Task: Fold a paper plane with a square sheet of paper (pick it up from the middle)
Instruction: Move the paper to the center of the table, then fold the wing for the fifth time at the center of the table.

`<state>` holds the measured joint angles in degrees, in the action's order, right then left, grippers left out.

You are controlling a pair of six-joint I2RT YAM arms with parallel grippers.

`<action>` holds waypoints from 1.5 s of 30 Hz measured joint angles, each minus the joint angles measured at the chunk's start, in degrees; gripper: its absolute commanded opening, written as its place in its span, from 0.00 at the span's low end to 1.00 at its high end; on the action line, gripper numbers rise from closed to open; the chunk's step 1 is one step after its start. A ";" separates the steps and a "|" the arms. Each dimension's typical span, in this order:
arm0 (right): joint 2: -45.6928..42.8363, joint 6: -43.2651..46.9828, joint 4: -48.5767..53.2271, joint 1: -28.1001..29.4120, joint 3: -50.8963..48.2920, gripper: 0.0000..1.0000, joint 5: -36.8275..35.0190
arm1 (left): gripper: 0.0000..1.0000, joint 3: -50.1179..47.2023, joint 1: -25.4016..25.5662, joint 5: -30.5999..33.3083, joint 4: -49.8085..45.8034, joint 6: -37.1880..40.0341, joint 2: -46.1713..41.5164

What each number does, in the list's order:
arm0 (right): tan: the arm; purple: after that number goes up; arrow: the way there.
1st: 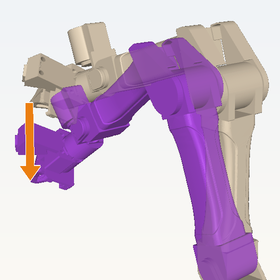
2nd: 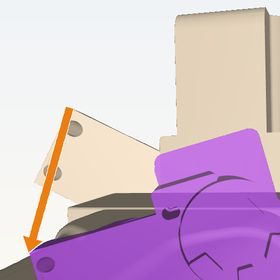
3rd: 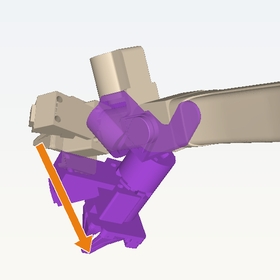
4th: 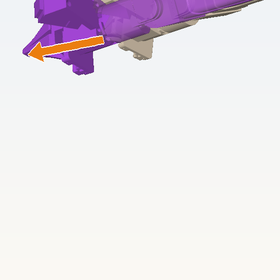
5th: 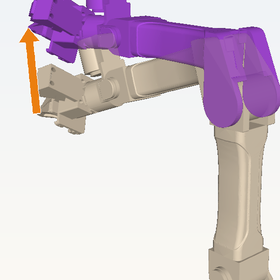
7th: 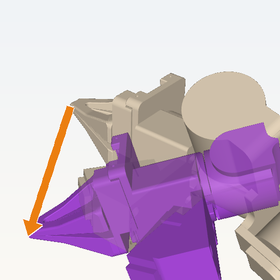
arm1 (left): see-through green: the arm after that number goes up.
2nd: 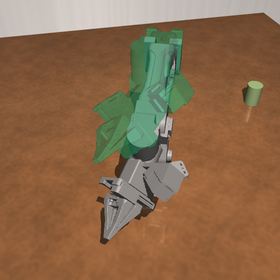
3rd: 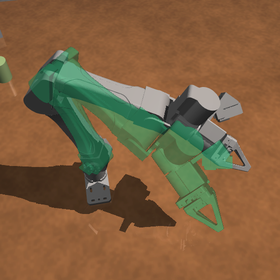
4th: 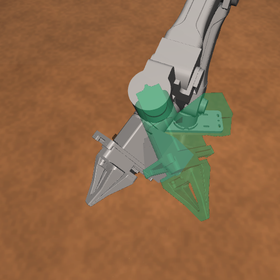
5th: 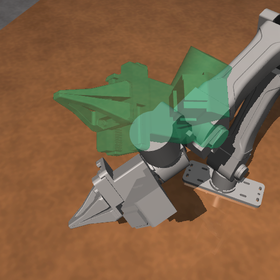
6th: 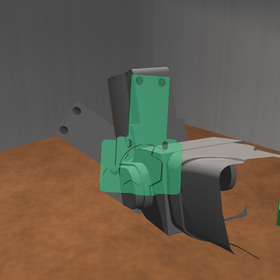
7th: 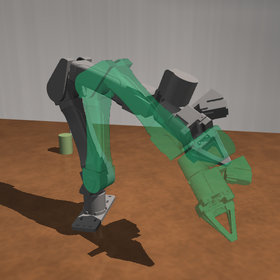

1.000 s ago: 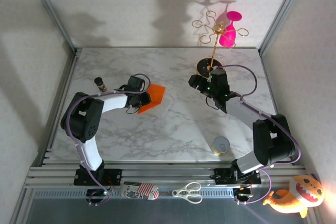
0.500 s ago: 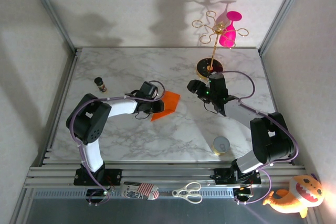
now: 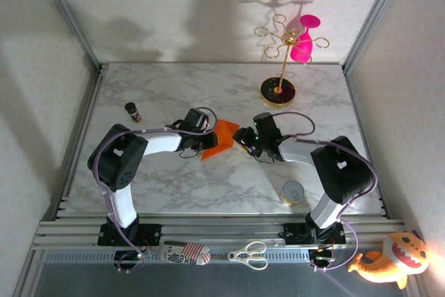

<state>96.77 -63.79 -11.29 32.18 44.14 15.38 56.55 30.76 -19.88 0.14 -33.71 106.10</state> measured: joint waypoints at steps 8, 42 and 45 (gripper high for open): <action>1.75 -0.98 0.00 0.61 1.03 0.49 0.46 | 0.24 -2.27 0.00 -0.33 0.85 -4.42 -7.41; 7.28 -0.76 1.66 2.58 6.54 0.47 4.83 | 0.17 -8.26 -0.87 0.02 5.75 -13.27 -3.96; 7.34 -0.79 1.49 2.62 6.60 0.46 5.20 | 0.18 -8.33 -0.96 -0.13 5.88 -13.27 -3.96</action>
<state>104.12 -64.58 -9.80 34.81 50.74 20.58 48.23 29.80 -20.01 6.02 -46.98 102.15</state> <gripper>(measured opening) 0.464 0.173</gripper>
